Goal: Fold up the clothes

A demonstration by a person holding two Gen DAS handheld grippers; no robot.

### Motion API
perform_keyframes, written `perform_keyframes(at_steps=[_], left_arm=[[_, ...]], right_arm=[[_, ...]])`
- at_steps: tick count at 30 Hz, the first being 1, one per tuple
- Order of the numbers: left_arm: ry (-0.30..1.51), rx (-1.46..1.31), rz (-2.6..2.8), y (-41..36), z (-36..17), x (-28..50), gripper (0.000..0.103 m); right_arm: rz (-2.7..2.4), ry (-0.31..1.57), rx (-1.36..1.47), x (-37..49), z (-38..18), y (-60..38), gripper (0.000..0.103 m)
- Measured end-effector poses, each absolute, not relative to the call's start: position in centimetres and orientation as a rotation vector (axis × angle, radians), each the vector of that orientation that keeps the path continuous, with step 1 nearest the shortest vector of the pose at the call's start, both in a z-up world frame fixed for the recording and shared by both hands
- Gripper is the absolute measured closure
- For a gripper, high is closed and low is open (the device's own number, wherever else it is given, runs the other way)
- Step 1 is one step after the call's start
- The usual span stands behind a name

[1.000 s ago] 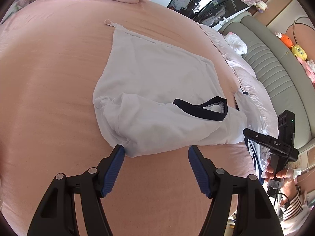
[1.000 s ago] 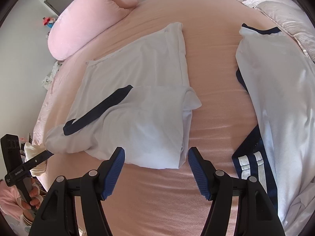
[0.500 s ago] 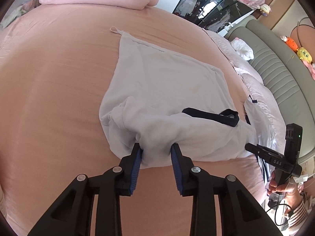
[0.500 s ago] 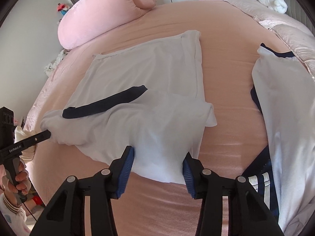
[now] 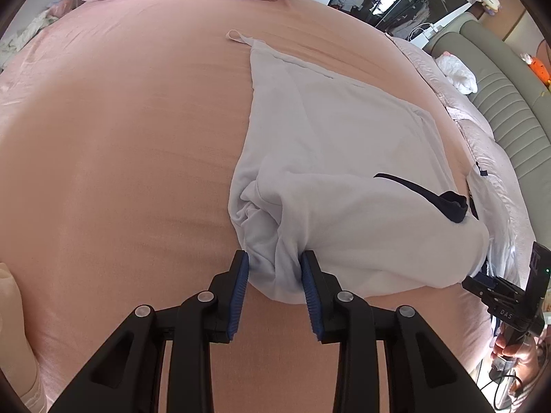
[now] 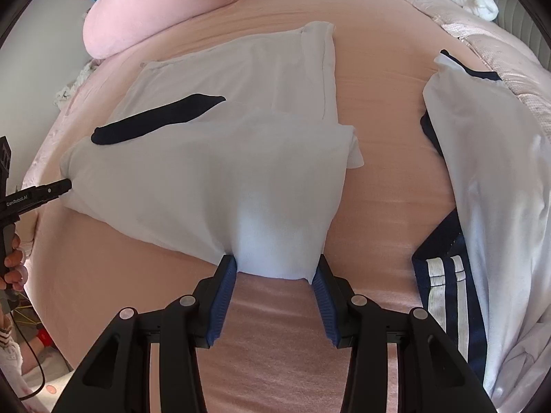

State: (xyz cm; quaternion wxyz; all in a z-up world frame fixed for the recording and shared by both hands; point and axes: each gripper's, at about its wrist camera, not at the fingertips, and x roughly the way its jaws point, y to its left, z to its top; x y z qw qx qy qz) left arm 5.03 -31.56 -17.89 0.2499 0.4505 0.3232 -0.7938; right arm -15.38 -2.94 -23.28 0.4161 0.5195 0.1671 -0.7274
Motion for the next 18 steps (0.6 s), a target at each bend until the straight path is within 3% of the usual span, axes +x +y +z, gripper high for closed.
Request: perform_keyframes(at_steps=[5,7,9,14,18], left_arm=[[1.076,1.195,-2.151,-31.3,-16.8,7.5,0.066],[1.225,1.133,-2.133,-31.4,-16.9,8.7,0.038],[1.384,1.037,-2.117,-31.4,-17.3,9.9,0.03],[1.746,0.905,-1.999,-31.2,-20.3,11.6,0.024],[1.893,0.832,-1.928,-30.3,-22.8,12.3,0.023]], right_arm=[[-1.779,0.258,1.391,-15.9,-22.7,-1.7,0.056],[-1.771,0.183,1.432,-15.9,-22.5,-1.1,0.046],[-1.773,0.119,1.466,-15.8,-22.4,-0.5,0.038],[-1.736,-0.062,1.575,-15.3,-22.7,1.1,0.033],[-1.68,-0.326,1.652,-15.0,-24.4,2.6,0.025]])
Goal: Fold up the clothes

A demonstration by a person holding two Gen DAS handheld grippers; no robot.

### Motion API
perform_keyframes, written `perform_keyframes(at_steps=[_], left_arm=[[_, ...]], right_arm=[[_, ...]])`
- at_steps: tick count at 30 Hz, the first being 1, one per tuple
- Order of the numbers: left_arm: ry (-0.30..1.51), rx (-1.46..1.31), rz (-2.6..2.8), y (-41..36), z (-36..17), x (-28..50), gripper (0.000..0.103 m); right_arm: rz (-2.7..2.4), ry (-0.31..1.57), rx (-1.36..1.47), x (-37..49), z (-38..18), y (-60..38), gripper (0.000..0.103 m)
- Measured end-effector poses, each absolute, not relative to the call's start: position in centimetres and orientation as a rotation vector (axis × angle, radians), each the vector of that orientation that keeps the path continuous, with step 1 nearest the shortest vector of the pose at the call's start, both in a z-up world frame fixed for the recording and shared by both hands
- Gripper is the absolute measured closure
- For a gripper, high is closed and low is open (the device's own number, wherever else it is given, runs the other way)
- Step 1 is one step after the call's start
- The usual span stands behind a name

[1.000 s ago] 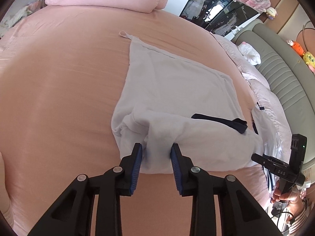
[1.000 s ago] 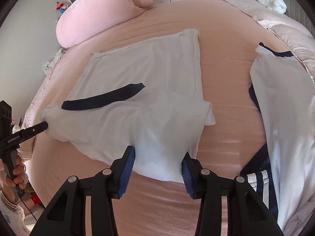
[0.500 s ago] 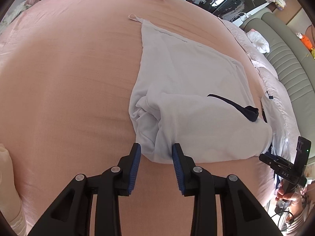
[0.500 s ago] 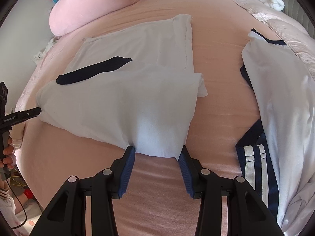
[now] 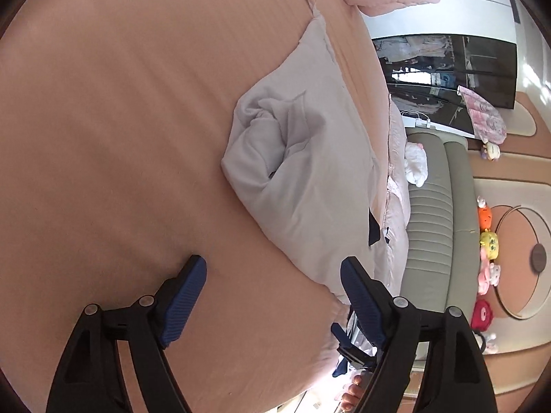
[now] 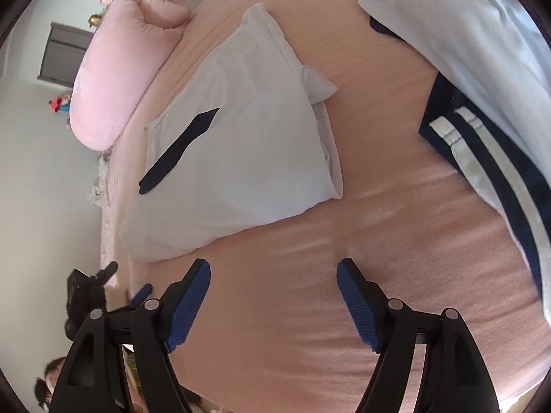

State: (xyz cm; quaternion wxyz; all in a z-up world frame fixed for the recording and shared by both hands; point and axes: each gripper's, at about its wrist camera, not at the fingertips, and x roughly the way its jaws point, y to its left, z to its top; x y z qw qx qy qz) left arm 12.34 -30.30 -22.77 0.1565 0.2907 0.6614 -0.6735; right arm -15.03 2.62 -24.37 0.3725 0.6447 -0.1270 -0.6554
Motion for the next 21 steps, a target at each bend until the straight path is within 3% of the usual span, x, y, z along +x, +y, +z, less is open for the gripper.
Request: perform_keyframes(at_steps=[9,15,21], left_arm=[[1.925,0.619,-1.948,-29.7,-23.1,13.5,0.011],[1.923,0.599,-1.98,-30.5,-22.9,11.8,0.0],[1.948,0.588,-1.973,-32.0,-22.9,9.9,0.0]], right_arm=[[-1.648,-0.704,1.658,-15.9,-25.6,3.5,0.001],[-1.685,-0.777,1.63,-16.6,-25.9,2.3,0.0],[-1.687,-0.847,1.632,-18.0,-26.7,1.0,0.0]])
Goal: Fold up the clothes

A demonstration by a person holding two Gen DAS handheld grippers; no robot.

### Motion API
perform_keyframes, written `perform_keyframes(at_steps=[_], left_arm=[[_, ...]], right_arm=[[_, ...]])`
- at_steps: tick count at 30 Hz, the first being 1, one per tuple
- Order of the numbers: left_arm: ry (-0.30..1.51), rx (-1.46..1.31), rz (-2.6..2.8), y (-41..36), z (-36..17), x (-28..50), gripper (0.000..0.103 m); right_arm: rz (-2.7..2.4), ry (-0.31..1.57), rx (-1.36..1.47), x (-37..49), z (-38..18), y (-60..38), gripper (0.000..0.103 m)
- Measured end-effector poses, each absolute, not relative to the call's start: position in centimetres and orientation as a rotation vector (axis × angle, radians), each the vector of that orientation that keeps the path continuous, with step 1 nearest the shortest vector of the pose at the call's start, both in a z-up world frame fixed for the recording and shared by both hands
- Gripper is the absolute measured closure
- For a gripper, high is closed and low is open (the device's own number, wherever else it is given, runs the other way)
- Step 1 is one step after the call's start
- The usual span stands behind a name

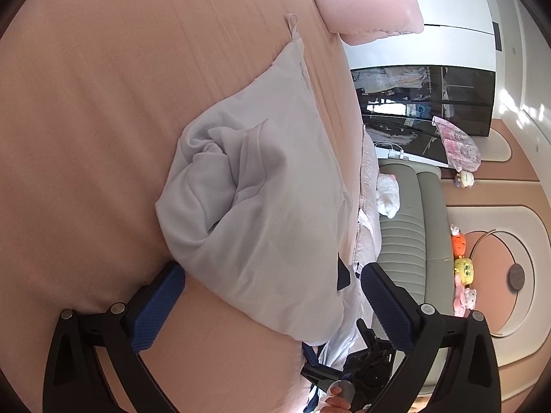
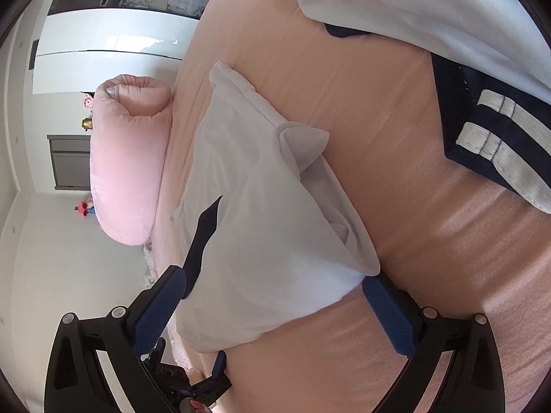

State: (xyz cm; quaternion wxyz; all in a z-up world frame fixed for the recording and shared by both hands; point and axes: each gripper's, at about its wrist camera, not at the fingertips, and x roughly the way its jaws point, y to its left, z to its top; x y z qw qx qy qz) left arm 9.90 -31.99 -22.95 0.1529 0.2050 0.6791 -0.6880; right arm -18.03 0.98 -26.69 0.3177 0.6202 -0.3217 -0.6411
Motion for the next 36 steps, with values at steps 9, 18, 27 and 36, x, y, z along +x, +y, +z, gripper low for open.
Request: perform_keyframes(at_steps=[9,18,27,36], left_arm=[[2.072,0.547,-1.854,-34.0,-23.8,7.9,0.0],[2.029,0.604,-1.829,-33.7,-23.6,7.5,0.0],[1.937,0.672,-1.905,-33.1,-23.1,7.2,0.002],[1.797,0.76,-1.953,-32.4,-23.8,9.2,0.072]], right_arm=[[-1.677,-0.998,1.665,-20.0,-27.5,0.1,0.0],[-1.716,-1.041,1.732,-20.7,-27.6,-0.8,0.0],[-1.866,-0.644,1.781,-19.9,-25.9,-4.0,0.005],[-1.881,-0.657,1.671,-18.9,-26.8,-1.1,0.05]])
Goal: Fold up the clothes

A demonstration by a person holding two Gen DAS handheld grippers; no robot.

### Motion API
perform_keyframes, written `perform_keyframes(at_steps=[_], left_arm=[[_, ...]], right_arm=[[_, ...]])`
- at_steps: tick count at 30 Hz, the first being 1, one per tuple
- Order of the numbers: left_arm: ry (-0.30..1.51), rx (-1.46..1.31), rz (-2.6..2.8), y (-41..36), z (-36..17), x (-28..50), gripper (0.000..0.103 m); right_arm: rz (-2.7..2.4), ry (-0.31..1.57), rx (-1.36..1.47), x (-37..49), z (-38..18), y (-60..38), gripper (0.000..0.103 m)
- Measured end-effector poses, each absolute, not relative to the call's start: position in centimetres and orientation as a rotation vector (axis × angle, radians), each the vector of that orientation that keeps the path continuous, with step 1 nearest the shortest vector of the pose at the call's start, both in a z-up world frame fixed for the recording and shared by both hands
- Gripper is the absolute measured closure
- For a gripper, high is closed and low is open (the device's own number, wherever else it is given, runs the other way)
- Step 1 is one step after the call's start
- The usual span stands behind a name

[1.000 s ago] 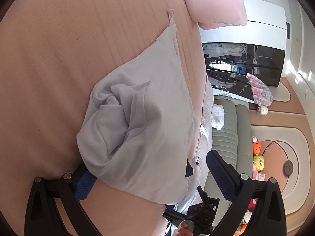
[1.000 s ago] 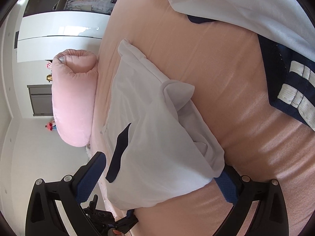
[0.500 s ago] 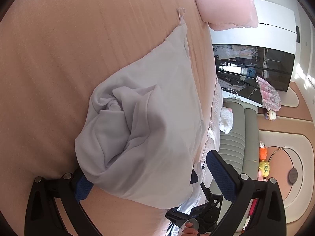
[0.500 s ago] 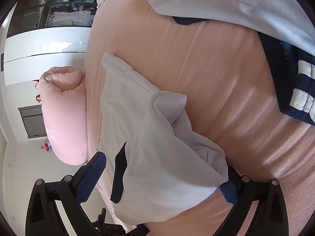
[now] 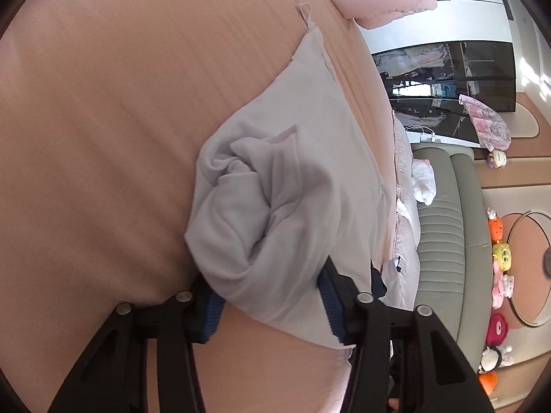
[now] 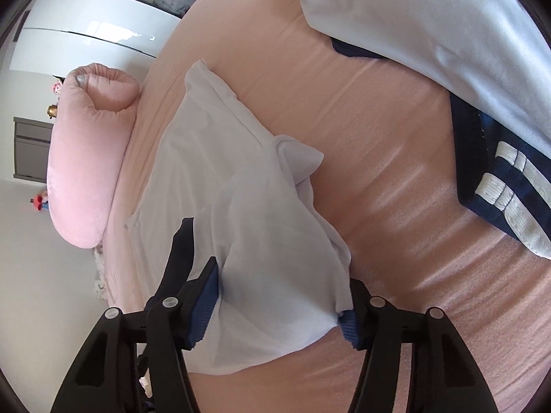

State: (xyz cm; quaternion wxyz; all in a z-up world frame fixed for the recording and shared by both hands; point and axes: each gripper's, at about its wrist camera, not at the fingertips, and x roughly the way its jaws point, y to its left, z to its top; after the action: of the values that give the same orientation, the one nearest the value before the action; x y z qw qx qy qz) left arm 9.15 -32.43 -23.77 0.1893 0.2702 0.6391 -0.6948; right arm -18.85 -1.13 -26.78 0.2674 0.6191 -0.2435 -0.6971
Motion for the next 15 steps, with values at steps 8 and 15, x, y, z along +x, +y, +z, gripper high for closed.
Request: perform_keyframes(at_steps=[8,15], left_arm=[[1.735,0.775,-1.975,-32.2,-23.3,8.5,0.076],[2.437,0.136,-1.685,-32.6,-28.6,11.6,0.065]], right_arm=[[-1.761,-0.851,1.561,-19.0,-28.0,0.0,0.045],[-1.387,-1.577,1.336,-20.1,-32.8,2.3,0.044]])
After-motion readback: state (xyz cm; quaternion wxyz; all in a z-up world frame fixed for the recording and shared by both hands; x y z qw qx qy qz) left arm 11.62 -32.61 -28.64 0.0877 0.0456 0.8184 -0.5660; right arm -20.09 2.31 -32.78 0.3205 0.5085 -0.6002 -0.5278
